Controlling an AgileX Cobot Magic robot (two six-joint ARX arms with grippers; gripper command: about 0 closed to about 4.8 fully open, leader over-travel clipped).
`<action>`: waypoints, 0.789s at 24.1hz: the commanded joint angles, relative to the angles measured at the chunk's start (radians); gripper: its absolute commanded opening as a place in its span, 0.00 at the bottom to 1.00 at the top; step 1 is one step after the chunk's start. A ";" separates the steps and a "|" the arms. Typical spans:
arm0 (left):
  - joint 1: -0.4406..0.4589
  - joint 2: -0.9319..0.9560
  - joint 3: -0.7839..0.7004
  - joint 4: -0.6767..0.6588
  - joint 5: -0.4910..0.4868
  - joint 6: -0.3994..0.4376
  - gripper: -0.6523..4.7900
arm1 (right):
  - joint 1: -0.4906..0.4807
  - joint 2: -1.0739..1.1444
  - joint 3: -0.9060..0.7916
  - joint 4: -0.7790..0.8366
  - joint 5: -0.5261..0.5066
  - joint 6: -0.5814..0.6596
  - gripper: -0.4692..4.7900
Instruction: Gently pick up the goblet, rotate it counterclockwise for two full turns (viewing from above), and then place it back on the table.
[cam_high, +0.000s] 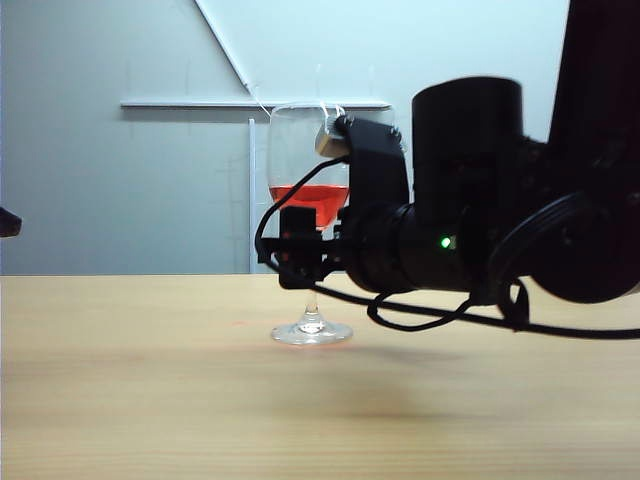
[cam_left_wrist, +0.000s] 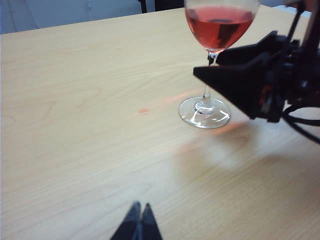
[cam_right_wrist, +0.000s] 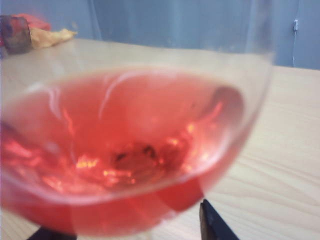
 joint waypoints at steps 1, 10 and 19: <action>0.000 0.002 0.003 0.009 0.002 0.000 0.11 | 0.002 0.023 0.037 0.017 0.001 -0.003 0.70; 0.000 0.002 0.003 0.009 0.002 0.000 0.11 | 0.001 0.033 0.058 0.016 0.028 -0.003 0.60; 0.000 0.002 0.003 0.009 0.002 0.000 0.11 | 0.001 0.033 0.058 0.015 0.027 -0.003 0.36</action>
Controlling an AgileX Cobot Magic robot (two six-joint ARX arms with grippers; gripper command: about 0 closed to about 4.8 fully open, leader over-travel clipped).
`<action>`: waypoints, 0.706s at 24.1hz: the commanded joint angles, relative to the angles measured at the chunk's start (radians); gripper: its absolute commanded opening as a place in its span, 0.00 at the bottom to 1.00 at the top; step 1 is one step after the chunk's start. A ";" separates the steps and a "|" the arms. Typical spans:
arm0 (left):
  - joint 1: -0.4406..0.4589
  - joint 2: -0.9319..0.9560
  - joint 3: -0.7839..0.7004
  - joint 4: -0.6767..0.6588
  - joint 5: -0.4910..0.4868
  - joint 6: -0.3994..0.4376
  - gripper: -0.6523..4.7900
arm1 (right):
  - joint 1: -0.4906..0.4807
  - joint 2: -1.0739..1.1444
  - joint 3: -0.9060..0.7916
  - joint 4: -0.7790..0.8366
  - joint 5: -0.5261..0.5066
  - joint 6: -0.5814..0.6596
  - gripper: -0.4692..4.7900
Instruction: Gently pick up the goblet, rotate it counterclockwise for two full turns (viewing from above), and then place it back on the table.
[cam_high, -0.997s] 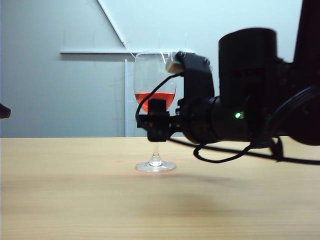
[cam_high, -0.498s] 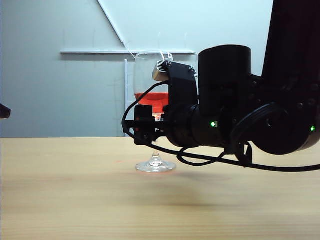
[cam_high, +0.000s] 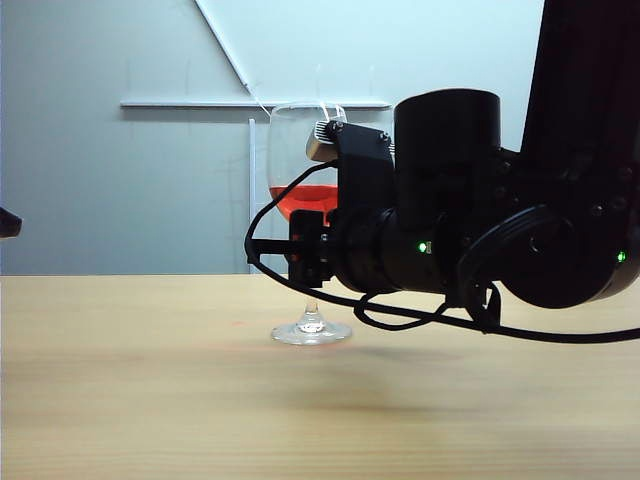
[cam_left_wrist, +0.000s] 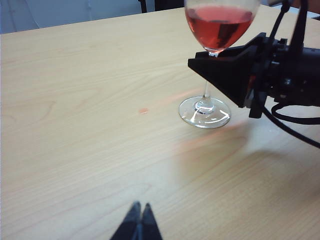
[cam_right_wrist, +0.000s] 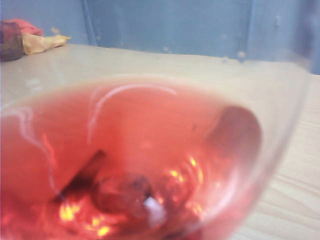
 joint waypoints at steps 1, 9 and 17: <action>0.000 0.001 0.003 0.009 0.002 0.000 0.11 | 0.001 -0.003 0.003 0.015 0.002 -0.003 0.33; 0.000 0.001 0.003 0.009 0.002 0.000 0.11 | 0.001 -0.003 0.003 0.018 0.002 -0.002 0.25; 0.000 0.001 0.003 0.009 0.002 0.000 0.11 | 0.001 -0.003 0.003 0.021 0.002 -0.002 0.18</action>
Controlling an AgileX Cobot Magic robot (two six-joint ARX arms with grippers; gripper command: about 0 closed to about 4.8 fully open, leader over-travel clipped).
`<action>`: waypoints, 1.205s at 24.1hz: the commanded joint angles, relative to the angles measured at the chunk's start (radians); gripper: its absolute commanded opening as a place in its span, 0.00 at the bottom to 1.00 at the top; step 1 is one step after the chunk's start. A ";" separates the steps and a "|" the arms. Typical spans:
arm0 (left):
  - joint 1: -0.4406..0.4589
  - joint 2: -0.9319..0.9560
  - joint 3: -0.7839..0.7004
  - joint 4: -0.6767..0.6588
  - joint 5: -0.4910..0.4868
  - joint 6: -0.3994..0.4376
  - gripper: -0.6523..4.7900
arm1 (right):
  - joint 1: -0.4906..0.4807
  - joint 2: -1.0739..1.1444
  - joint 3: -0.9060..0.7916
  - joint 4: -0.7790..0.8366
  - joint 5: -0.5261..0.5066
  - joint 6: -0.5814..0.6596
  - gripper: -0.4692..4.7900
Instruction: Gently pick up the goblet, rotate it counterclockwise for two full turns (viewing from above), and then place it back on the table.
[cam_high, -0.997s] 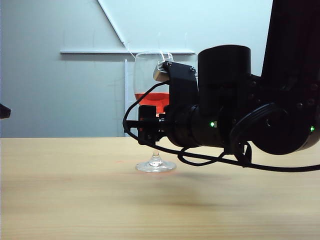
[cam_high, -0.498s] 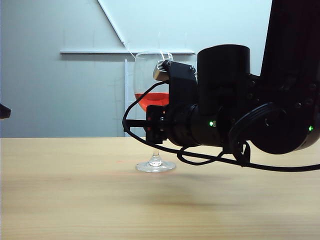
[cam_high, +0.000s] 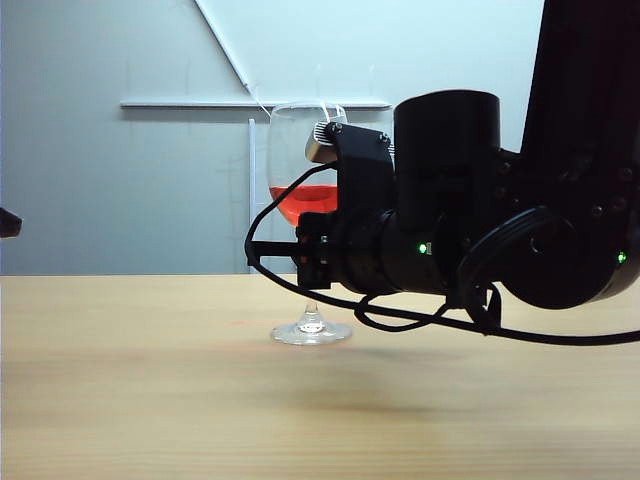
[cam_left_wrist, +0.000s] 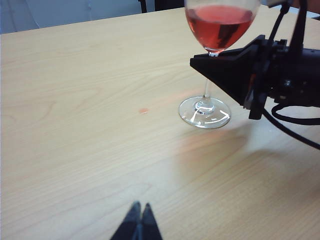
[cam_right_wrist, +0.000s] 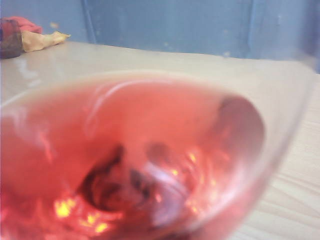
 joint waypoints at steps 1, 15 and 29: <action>0.000 0.001 0.003 0.009 0.002 0.000 0.11 | 0.001 -0.004 0.003 0.026 0.002 0.002 0.17; 0.001 -0.025 0.003 0.009 0.002 0.000 0.11 | -0.004 -0.045 0.002 0.040 0.002 0.103 0.07; 0.001 -0.025 0.003 0.008 0.002 0.000 0.11 | -0.050 -0.213 0.003 -0.246 0.043 0.367 0.07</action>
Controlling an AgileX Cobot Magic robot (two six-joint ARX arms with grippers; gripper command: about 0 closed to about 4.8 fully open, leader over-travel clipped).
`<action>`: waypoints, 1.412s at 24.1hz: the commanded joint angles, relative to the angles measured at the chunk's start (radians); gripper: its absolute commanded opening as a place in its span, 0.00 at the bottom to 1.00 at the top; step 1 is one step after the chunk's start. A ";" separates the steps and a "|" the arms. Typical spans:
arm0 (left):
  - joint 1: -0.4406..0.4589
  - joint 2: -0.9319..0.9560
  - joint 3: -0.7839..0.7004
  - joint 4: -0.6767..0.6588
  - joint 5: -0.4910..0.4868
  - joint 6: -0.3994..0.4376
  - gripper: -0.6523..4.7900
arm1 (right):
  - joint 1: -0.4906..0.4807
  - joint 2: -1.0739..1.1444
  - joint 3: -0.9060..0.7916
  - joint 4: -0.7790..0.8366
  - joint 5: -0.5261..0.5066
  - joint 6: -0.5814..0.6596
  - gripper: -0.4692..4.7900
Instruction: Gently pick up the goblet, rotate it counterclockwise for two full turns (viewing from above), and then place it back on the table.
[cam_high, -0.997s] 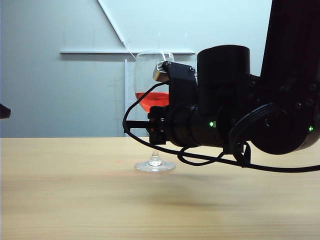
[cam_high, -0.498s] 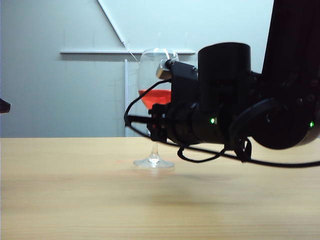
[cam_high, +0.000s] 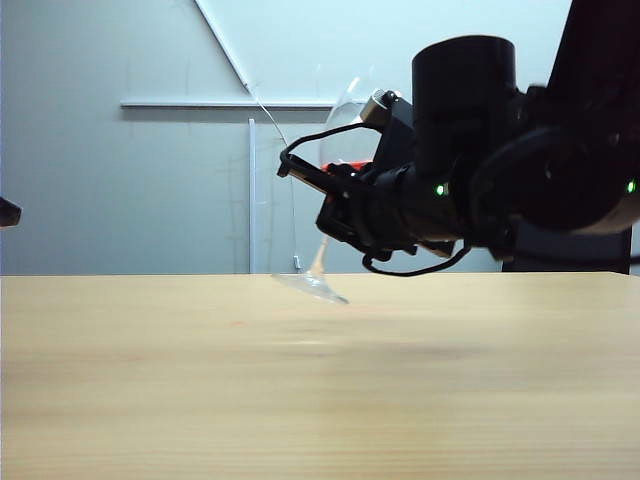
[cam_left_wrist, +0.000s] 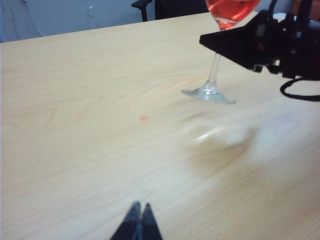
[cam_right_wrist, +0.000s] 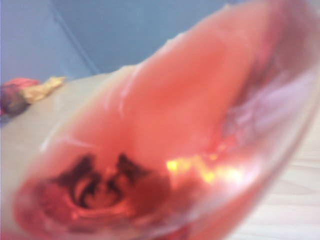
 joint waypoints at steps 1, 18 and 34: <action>0.001 0.001 0.003 0.008 0.002 0.000 0.11 | -0.010 -0.084 0.007 -0.144 0.015 -0.018 0.07; 0.001 0.000 0.003 0.008 0.002 0.000 0.11 | 0.089 -0.175 0.055 -0.372 0.246 -0.572 0.07; 0.001 0.000 0.003 0.008 0.002 0.000 0.11 | 0.032 -0.172 -0.126 0.137 0.073 -0.133 0.07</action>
